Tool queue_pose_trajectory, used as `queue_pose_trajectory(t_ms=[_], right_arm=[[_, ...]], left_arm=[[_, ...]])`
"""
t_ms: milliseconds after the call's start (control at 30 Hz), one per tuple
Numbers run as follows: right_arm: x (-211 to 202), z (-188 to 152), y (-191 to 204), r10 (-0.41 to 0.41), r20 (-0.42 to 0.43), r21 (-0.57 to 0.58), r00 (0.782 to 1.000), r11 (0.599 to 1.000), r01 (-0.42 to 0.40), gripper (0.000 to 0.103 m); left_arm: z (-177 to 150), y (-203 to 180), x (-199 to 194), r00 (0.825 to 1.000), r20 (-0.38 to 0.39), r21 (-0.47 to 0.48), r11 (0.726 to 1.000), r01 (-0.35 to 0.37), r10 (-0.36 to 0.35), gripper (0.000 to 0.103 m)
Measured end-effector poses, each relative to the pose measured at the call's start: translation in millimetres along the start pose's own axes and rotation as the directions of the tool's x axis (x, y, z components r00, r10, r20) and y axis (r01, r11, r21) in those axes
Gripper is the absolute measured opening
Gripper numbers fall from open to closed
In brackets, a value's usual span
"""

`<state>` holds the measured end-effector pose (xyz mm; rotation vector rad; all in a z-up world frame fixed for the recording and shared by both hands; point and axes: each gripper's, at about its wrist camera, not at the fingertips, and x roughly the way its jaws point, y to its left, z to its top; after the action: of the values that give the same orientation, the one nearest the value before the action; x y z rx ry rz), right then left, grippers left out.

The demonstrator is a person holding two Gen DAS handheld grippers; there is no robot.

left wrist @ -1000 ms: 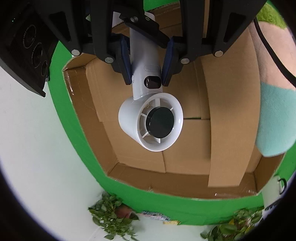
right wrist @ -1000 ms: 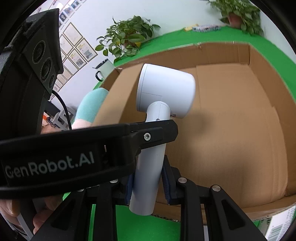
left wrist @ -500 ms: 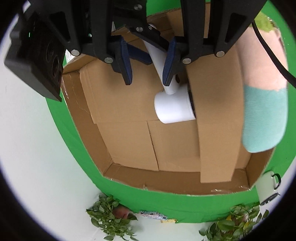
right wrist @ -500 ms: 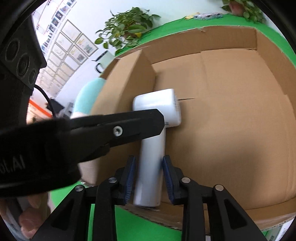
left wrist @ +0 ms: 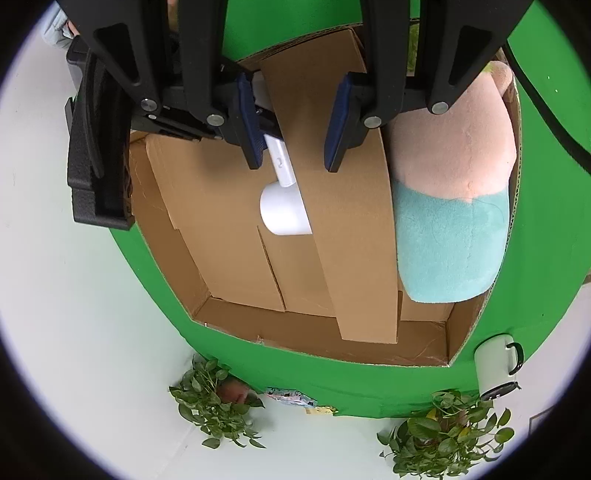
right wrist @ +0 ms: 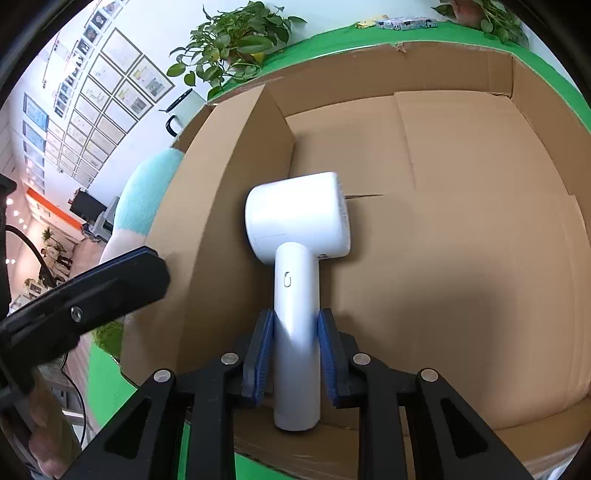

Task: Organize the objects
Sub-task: 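Lower the hair dryer into the box beside the cardboard strip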

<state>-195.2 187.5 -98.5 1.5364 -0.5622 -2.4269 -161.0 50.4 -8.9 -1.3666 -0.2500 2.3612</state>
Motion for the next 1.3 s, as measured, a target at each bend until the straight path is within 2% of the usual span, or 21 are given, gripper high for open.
queue_pose_trajectory(t_ms=[367,500,800,967,1100,1233,1300], right_arm=[[1,-14,8,-0.058,-0.001,0.067,0.998,0.996,0.058,0.023],[5,-15,8,-0.043,-0.015,0.087,0.999,0.995,0.044,0.026],[8,-10,18,-0.069,-0.003,0.007,0.998,0.998,0.069,0.028],[6,-8,20,-0.083,0.011,-0.044,0.996,0.996,0.083,0.023],[4,-9,21,-0.082,0.01,-0.037,0.997,0.996,0.082,0.024],[6,-10,20,-0.065,-0.006,-0.019,0.998,0.998,0.065,0.029],[4,-12,18,-0.036,-0.01,-0.005,0.999,0.999,0.036,0.052]], left_arm=[[3,8,-1,1.0,0.0,-0.001,1.0,-0.003,0.003,0.033],[5,10,-1,1.0,-0.002,0.007,1.0,-0.004,0.004,0.033],[3,13,-2,1.0,0.005,0.019,1.0,-0.004,0.004,0.033],[1,15,-4,1.0,0.01,0.028,1.0,-0.013,0.013,0.033],[-1,14,-5,1.0,0.014,0.028,0.999,-0.019,0.019,0.033],[-2,14,-6,0.999,0.014,0.031,0.999,-0.029,0.028,0.033],[-2,14,-7,0.999,0.013,0.034,0.999,-0.031,0.031,0.033]])
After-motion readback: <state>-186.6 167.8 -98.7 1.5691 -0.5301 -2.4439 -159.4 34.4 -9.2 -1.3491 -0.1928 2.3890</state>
